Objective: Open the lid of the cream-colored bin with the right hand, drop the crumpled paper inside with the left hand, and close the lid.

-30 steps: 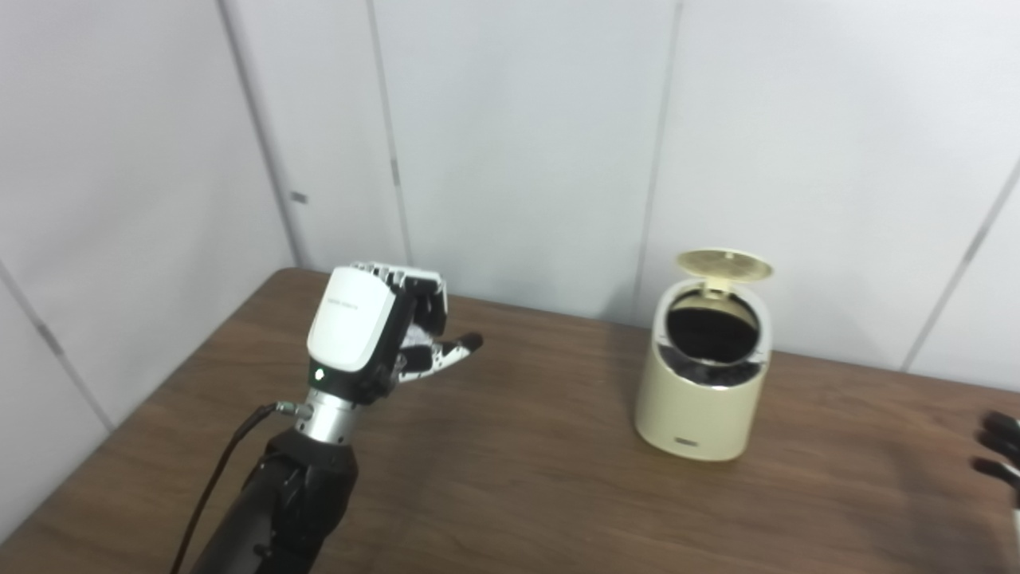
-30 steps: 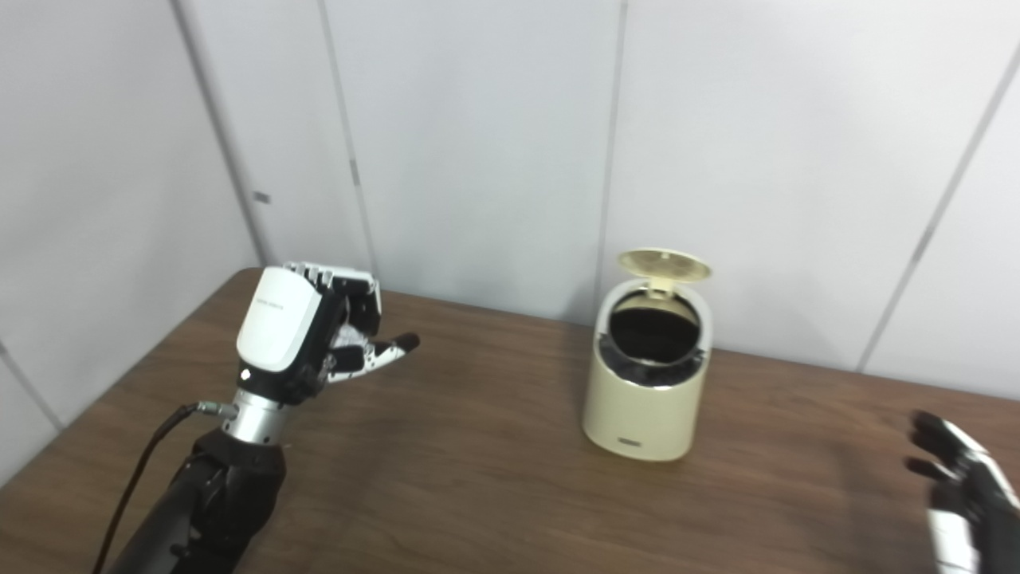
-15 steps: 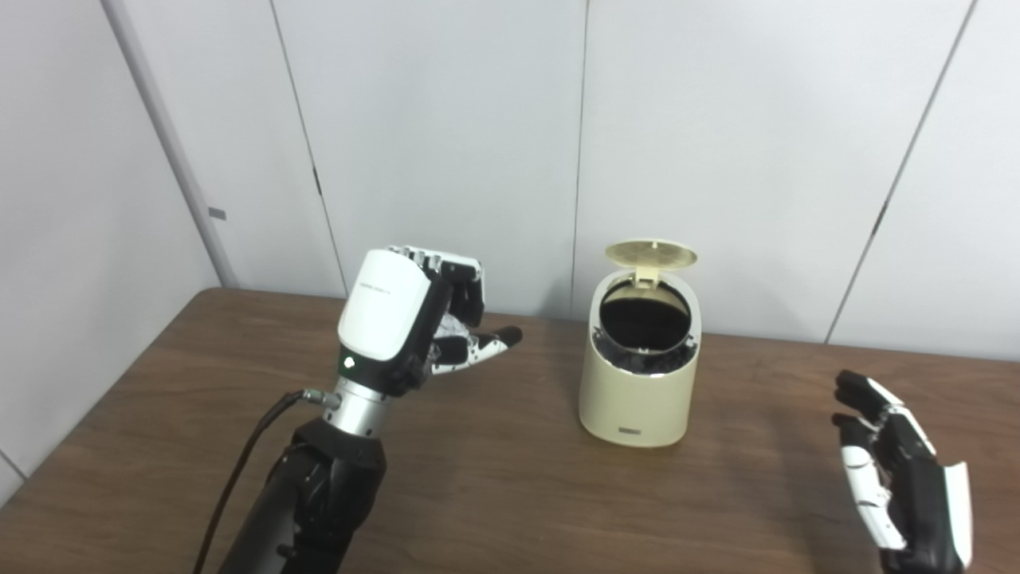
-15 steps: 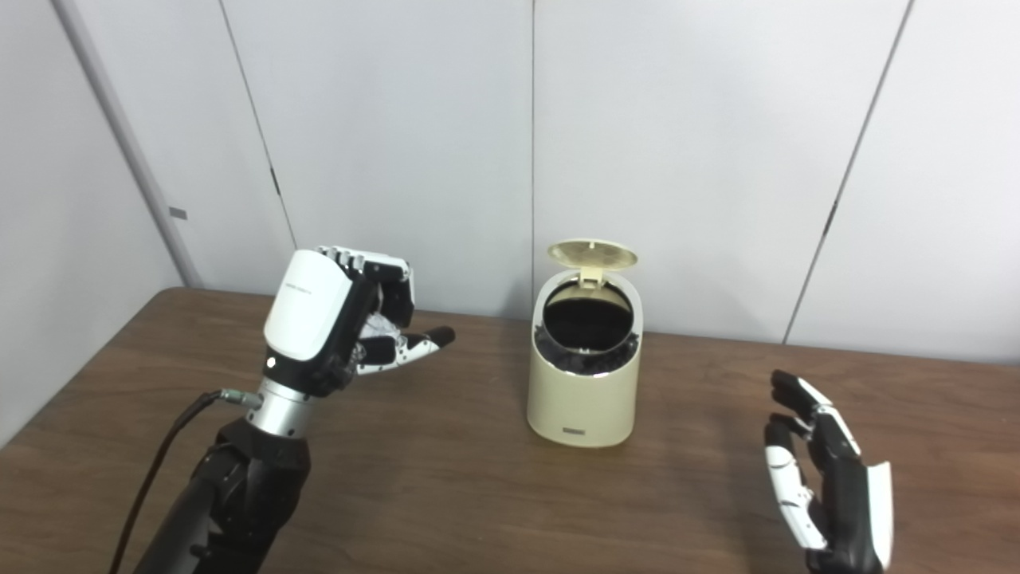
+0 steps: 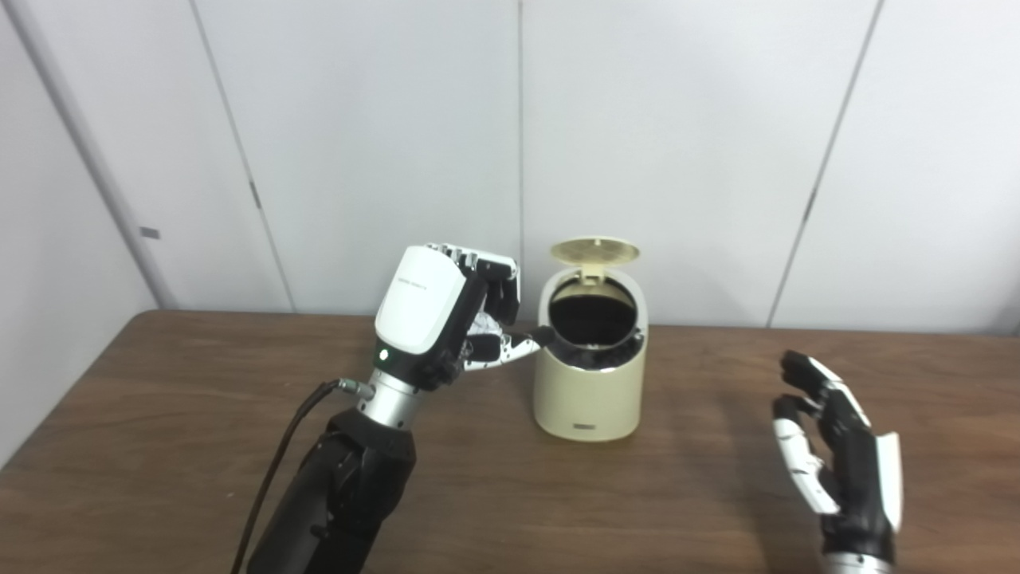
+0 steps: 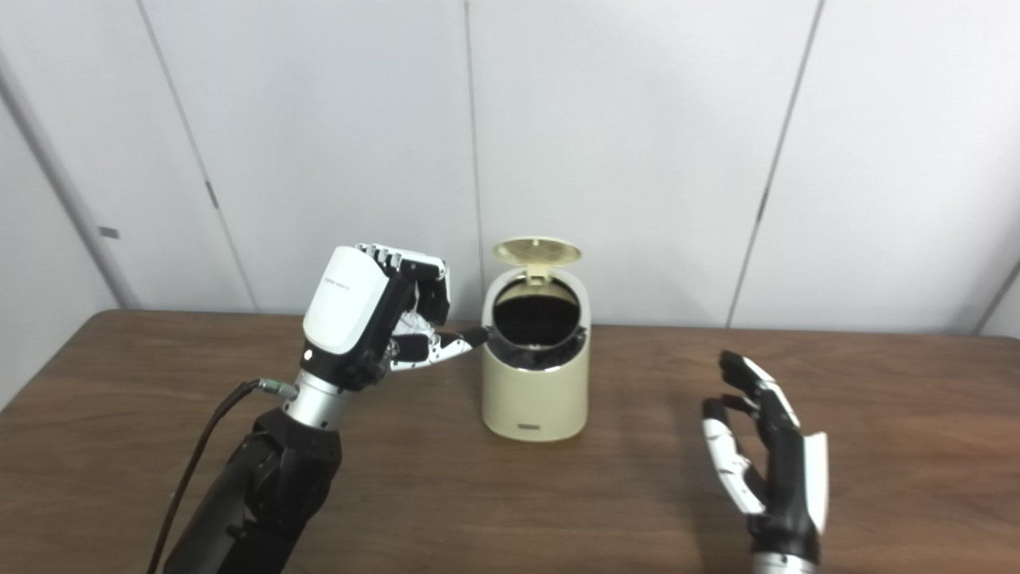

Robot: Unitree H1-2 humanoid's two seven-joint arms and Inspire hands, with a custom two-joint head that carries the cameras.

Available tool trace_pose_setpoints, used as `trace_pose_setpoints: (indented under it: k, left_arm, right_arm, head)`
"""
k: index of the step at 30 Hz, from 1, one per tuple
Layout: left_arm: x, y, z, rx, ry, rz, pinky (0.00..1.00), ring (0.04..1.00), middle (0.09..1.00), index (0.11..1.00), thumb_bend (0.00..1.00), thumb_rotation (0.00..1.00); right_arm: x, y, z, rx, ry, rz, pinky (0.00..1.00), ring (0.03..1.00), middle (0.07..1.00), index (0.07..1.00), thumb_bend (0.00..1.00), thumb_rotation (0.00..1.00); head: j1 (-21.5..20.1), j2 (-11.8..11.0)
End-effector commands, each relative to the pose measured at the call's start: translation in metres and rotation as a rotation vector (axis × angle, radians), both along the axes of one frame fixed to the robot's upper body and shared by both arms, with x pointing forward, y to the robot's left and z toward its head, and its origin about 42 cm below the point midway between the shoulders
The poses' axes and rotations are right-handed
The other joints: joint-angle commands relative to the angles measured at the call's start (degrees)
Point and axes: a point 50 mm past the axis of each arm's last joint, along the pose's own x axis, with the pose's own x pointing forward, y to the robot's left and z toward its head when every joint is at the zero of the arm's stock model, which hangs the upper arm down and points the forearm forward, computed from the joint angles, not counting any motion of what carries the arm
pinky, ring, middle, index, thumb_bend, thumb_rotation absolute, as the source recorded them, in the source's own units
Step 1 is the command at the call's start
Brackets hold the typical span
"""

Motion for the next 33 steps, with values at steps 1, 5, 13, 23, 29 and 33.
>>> trace_pose_setpoints:
  k: [1,5,13,23,29,33]
  left_arm:
    - [0.008,-0.011,0.027,-0.03,-0.107,-0.053,0.06,0.094,0.148,0.164,0.62,0.0]
    - [0.013,-0.031,0.028,0.01,-0.151,-0.104,0.05,0.085,0.138,0.154,0.6,0.0]
    - [0.029,-0.073,0.023,0.043,-0.219,-0.199,0.04,0.077,0.129,0.154,0.62,0.0]
    - [0.057,-0.097,0.017,0.088,-0.209,-0.195,0.04,0.079,0.13,0.156,0.59,0.0]
    - [0.078,-0.101,0.017,0.098,-0.192,-0.188,0.04,0.077,0.126,0.144,0.61,0.0]
    - [0.089,-0.098,0.018,0.105,-0.178,-0.175,0.05,0.084,0.135,0.164,0.63,0.0]
  right_arm:
    - [-0.013,0.025,-0.029,0.022,0.076,0.014,0.69,0.787,0.788,0.771,0.2,0.63]
    - [-0.015,0.033,-0.029,0.025,0.085,0.011,0.7,0.794,0.797,0.779,0.2,0.65]
    - [-0.021,0.049,-0.029,0.042,0.096,0.008,0.7,0.795,0.803,0.789,0.22,0.68]
    - [-0.026,0.054,-0.03,0.022,0.101,-0.005,0.7,0.789,0.797,0.779,0.22,0.71]
    - [-0.029,0.053,-0.03,0.032,0.099,-0.004,0.7,0.793,0.799,0.779,0.22,0.7]
    - [-0.032,0.052,-0.031,0.026,0.105,-0.005,0.71,0.792,0.798,0.779,0.22,0.72]
  head:
    - [-0.8,0.0]
    - [-2.2,-0.1]
    - [-4.9,-0.2]
    - [-6.0,-0.3]
    - [-5.9,-0.3]
    - [-5.6,-0.4]
